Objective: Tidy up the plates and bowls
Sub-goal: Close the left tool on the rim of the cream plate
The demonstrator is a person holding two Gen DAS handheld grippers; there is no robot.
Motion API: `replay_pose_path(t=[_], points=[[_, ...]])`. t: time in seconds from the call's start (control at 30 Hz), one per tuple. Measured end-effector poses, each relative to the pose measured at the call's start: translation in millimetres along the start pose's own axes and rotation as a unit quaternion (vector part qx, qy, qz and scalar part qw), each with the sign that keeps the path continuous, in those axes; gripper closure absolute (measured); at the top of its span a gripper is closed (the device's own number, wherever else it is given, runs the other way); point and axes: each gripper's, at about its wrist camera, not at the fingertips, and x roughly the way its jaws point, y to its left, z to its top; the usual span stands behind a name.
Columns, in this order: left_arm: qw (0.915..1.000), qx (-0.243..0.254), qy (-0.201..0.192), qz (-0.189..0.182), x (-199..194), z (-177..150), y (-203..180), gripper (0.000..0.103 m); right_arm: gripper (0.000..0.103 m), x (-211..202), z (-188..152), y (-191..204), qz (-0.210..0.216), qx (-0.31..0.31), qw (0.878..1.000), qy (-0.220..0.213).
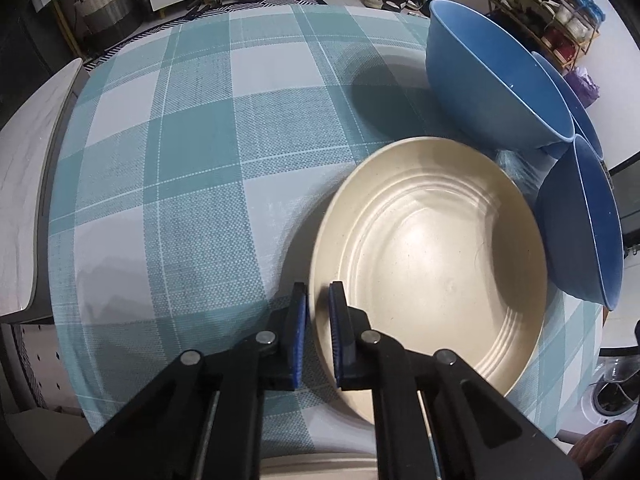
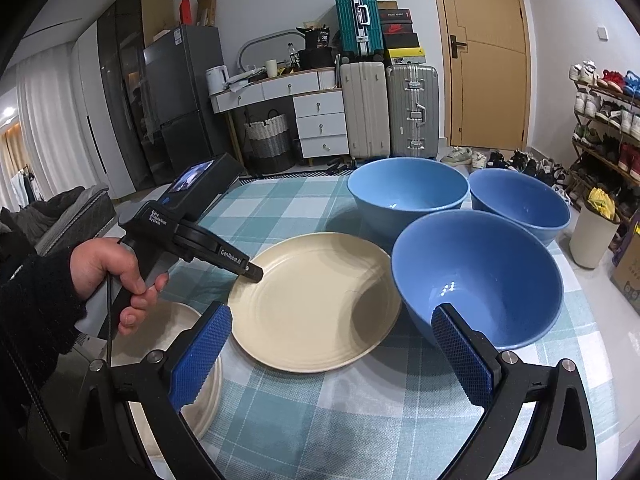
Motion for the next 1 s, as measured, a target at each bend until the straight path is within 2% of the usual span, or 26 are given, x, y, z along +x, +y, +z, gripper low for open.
replay_pose_path(t=[0.17, 0.4, 0.5, 0.77, 0.83, 0.87, 0.9, 1.0], points=[[1.0, -0.005, -0.004, 0.002, -3, -3, 5, 0.095, 0.001, -1, 11, 0, -0.001, 0.0, 1.0, -0.006], [0.9994, -0.004, -0.014, 0.032, -9, -6, 17, 0.094, 0.003, -1, 30, 2, 0.003, -0.006, 1.0, -0.005], [0.9988, -0.006, -0.02, 0.044, -10, -6, 24, 0.094, 0.004, 2, 40, 6, 0.018, -0.011, 1.0, 0.005], [0.9977, -0.023, -0.029, 0.056, -16, -11, 46, 0.094, 0.005, 18, 69, 27, 0.02, -0.054, 0.998, 0.023], [0.9974, -0.032, -0.032, 0.055, -16, -10, 52, 0.094, 0.013, 23, 76, 33, 0.016, -0.067, 0.997, 0.019], [0.9974, -0.037, -0.033, 0.053, -17, -11, 55, 0.094, 0.021, 27, 79, 38, 0.005, -0.083, 0.996, 0.016], [0.9972, -0.042, -0.034, 0.052, -18, -12, 59, 0.094, 0.025, 35, 83, 43, 0.0, -0.099, 0.995, 0.022], [0.9966, -0.046, -0.037, 0.057, -19, -14, 64, 0.094, 0.028, 60, 91, 47, 0.018, -0.094, 0.993, 0.063]])
